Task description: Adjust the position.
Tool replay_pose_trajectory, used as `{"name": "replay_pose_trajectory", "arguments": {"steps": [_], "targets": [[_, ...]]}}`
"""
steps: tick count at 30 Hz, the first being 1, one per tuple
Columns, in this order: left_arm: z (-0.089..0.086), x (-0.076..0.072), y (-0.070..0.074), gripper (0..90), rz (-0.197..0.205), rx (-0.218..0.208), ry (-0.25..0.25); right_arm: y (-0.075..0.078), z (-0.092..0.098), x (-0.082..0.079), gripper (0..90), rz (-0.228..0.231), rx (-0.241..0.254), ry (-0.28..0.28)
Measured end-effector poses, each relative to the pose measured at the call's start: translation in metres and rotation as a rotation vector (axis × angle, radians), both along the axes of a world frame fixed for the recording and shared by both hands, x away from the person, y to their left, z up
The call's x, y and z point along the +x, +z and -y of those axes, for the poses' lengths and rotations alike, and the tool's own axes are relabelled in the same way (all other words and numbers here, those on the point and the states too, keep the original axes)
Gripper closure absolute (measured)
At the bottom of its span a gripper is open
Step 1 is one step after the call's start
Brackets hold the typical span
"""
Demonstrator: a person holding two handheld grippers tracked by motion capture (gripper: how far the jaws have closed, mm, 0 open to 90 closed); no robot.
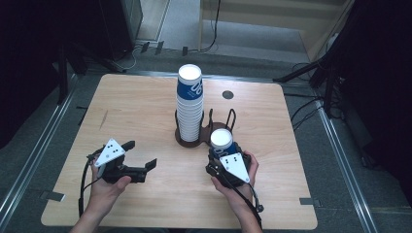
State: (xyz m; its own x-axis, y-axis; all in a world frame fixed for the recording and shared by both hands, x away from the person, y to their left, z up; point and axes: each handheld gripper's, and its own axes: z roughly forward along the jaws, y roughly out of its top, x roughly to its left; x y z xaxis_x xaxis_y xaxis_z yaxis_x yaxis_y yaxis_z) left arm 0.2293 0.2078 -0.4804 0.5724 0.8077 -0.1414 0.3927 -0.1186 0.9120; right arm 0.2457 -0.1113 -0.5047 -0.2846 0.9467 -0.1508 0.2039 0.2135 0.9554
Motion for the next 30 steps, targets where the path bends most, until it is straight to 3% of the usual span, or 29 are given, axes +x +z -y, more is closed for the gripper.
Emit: {"name": "replay_pose_trajectory", "arguments": {"steps": [26,30], "targets": [[0.011,-0.006,0.007,1.3,0.005,-0.011,-0.067,-0.007,-0.026,-0.010,19.2,0.040,-0.111,0.065],[0.014,-0.005,0.007,1.9,-0.004,0.003,-0.075,-0.009,-0.030,-0.012,19.2,0.047,-0.126,0.074]]}}
